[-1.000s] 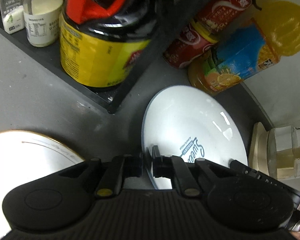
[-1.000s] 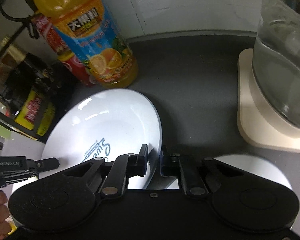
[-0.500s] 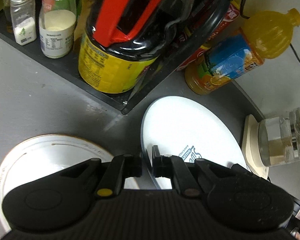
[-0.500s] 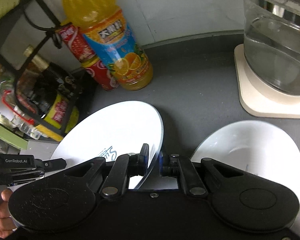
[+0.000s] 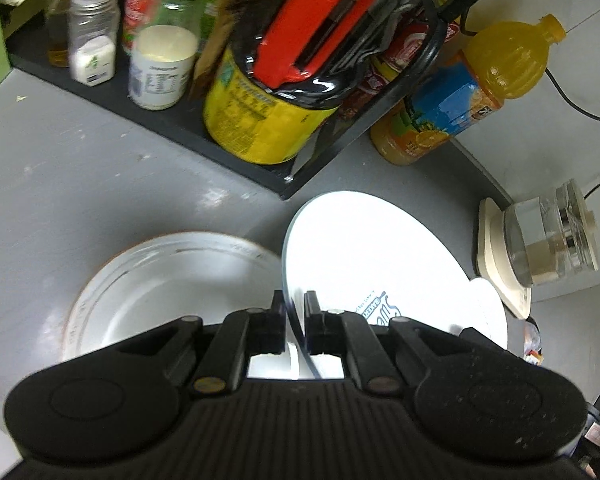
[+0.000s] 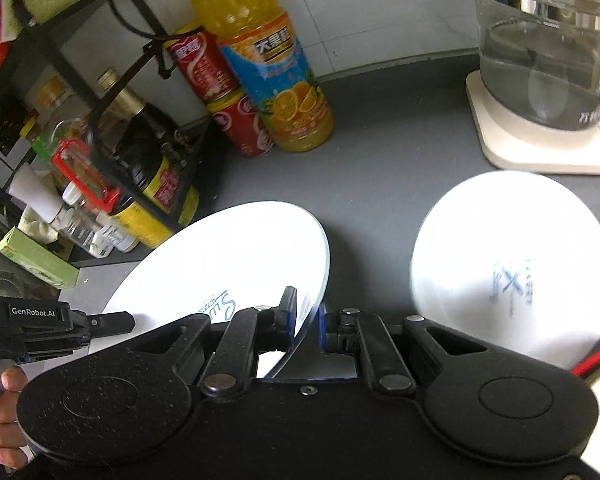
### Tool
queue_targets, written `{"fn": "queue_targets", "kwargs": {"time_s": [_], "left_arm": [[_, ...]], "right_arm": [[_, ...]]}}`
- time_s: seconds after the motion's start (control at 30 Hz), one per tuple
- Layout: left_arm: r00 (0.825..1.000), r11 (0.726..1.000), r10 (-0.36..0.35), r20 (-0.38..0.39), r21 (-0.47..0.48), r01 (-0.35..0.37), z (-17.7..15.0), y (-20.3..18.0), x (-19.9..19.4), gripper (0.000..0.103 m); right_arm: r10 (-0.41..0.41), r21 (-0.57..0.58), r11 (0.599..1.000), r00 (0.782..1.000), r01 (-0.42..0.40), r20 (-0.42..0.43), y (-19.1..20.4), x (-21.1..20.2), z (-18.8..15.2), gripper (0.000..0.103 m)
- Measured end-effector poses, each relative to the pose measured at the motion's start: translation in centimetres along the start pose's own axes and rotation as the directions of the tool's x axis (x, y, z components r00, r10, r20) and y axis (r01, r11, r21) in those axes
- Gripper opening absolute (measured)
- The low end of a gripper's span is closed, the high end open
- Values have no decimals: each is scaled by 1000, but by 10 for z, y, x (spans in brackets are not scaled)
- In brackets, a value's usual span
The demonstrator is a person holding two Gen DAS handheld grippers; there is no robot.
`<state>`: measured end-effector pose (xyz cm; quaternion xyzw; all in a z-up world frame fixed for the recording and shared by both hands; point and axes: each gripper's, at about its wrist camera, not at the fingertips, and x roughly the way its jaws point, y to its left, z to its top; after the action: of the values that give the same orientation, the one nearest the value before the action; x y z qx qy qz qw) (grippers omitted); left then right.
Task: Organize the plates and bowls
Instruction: 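Carry the 'Sweet' plate and lower it onto the gold-rimmed plate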
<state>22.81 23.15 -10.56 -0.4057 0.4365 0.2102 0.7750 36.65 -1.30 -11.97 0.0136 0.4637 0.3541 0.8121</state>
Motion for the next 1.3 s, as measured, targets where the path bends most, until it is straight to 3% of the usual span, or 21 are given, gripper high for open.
{"fn": "queue_targets", "kwargs": {"time_s": [0.67, 1.3], "left_arm": [[1000, 999, 22, -3, -29, -22, -33, 66, -34, 6], [997, 996, 64, -34, -64, -67, -50, 105, -23, 10]], "right_arm": [[2, -67, 998, 1000, -2, -4, 55, -6, -46, 11], [-22, -119, 993, 998, 15, -57, 75, 8, -70, 10]]}}
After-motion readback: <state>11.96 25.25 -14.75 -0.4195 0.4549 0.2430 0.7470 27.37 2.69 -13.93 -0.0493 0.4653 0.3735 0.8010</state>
